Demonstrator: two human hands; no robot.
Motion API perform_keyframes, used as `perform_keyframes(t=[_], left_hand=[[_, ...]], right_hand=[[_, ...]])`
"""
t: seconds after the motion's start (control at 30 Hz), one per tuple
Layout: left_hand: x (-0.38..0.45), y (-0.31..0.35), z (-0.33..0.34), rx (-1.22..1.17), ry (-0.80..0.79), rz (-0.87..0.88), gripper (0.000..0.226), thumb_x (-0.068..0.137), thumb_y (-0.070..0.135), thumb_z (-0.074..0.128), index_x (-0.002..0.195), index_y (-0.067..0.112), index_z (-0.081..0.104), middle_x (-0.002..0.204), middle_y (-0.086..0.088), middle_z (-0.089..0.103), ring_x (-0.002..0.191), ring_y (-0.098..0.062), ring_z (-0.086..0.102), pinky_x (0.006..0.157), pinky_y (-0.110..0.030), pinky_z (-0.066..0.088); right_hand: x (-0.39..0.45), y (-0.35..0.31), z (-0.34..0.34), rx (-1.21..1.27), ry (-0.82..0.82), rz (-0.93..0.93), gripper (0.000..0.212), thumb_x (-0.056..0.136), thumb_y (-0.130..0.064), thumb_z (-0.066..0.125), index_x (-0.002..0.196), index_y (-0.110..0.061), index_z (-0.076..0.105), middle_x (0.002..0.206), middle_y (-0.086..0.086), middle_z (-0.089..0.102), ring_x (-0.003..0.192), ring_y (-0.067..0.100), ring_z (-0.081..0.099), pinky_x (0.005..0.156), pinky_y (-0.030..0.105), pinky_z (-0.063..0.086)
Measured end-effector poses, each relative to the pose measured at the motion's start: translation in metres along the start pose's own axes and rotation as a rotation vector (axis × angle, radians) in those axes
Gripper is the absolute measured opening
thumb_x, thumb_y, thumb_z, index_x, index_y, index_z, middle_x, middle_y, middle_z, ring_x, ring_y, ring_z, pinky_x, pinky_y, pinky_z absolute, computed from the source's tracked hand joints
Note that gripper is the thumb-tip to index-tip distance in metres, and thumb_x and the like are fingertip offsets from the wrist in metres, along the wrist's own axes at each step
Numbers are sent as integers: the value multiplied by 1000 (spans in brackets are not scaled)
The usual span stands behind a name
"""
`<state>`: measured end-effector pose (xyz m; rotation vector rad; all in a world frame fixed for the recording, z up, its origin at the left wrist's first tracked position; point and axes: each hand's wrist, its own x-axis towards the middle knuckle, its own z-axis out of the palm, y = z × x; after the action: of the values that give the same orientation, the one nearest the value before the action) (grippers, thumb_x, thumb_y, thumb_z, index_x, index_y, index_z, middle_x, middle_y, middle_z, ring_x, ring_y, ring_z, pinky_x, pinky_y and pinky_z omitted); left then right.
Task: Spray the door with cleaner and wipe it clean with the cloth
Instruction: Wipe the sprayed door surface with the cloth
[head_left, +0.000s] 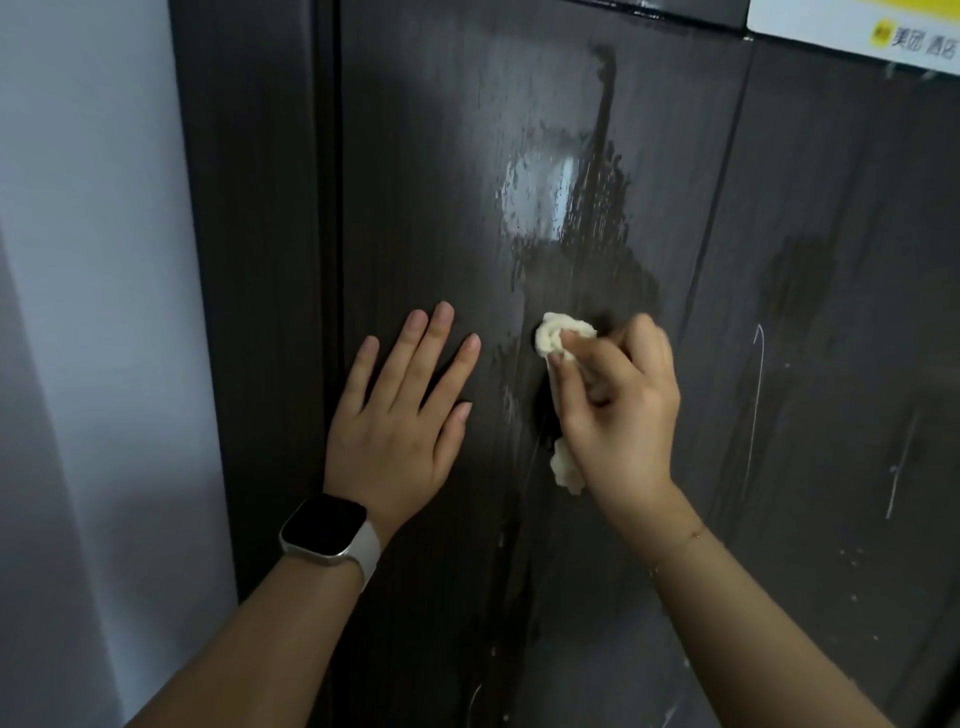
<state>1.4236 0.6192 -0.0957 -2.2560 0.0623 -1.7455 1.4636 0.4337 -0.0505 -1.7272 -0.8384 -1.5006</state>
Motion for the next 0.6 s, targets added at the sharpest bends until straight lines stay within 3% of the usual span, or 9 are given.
perform_keyframes(t=[0.2,0.37,0.47,0.6], left_hand=[[1,0,0,-16,-5,-4,50,104,34,29,152,19,29,161,-7,16,149,-22,15,121,-44,11],[2,1,0,-22,-1,-8,50,104,35,28,151,19,26,161,-7,14,149,-22,14,121,-44,10],[4,1,-3,-43,-10,-18,50,102,34,32,150,20,28,160,-7,16,148,-21,15,120,-43,10],[13,-2,-20,-126,-9,-18,46,97,26,43,142,19,45,153,-9,35,140,-24,33,115,-41,23]], right_hand=[[38,-4,8,41,101,57,9,88,-10,68,91,-2,72,84,1,40,80,23,47,72,21,36],[-13,7,-3,-15,-138,-118,10,86,-5,70,93,1,71,80,9,50,76,23,47,66,27,38],[13,17,-13,-53,-205,-240,8,87,-6,68,86,2,68,82,12,51,77,27,48,67,32,38],[77,39,-22,25,128,48,13,89,-11,65,97,-3,70,92,6,46,88,30,51,78,36,45]])
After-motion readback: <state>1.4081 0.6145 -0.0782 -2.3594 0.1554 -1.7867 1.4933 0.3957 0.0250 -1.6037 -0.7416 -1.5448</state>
